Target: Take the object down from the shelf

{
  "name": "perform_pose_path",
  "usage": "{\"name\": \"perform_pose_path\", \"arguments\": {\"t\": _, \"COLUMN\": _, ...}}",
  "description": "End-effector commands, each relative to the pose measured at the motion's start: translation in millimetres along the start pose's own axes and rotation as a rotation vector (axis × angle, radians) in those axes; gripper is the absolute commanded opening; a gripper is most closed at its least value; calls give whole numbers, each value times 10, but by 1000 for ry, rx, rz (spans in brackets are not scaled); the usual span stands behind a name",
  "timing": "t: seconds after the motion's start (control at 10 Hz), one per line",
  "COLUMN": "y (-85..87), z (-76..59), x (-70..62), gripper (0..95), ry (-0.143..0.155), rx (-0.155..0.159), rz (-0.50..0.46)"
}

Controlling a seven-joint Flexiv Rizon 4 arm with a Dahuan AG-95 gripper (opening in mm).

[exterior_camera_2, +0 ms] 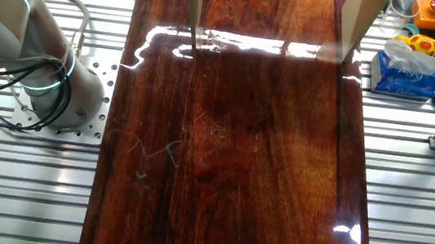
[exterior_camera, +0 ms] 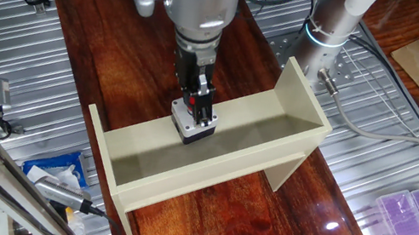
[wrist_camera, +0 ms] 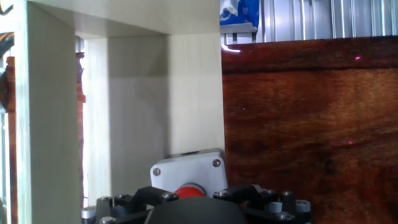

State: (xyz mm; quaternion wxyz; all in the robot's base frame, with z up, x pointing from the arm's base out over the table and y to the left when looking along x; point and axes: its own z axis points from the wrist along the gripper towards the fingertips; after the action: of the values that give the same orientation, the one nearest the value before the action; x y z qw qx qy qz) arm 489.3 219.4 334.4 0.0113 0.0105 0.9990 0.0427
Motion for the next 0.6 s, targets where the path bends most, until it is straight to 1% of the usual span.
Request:
{"name": "perform_pose_path", "arguments": {"t": 0.1, "y": 21, "z": 29, "x": -15, "gripper": 950, "ry": 4, "rx": 3, "rz": 7}}
{"name": "perform_pose_path", "arguments": {"t": 0.4, "y": 25, "z": 93, "x": 1, "gripper": 950, "ry": -1, "rx": 7, "rz": 3}}
{"name": "perform_pose_path", "arguments": {"t": 0.5, "y": 23, "z": 110, "x": 10, "gripper": 760, "ry": -4, "rx": 8, "rz": 2}}
{"name": "perform_pose_path", "arguments": {"t": 0.6, "y": 21, "z": 143, "x": 30, "gripper": 760, "ry": -11, "rx": 8, "rz": 1}}
